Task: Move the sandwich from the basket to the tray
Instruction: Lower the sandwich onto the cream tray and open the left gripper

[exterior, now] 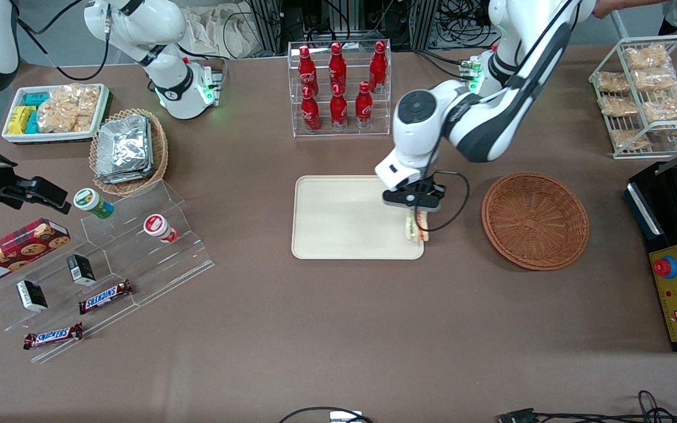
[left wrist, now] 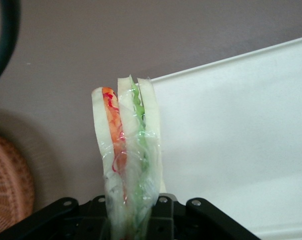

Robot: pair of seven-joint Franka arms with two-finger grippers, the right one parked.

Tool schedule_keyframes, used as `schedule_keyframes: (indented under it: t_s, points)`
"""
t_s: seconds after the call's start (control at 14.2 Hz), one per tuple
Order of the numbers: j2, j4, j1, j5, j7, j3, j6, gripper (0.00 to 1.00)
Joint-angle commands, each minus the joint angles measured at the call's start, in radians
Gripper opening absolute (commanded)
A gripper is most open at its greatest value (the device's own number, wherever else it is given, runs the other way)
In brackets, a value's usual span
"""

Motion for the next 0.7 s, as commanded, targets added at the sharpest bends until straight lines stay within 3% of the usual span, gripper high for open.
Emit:
schedule_keyframes:
  t_s: [0.0,0.63]
  points:
    - [0.152,0.072,-0.018,0.106,-0.087,0.000,0.035,0.03]
    - [0.246,0.037,-0.044,0.118,-0.116,0.007,0.090,0.04]
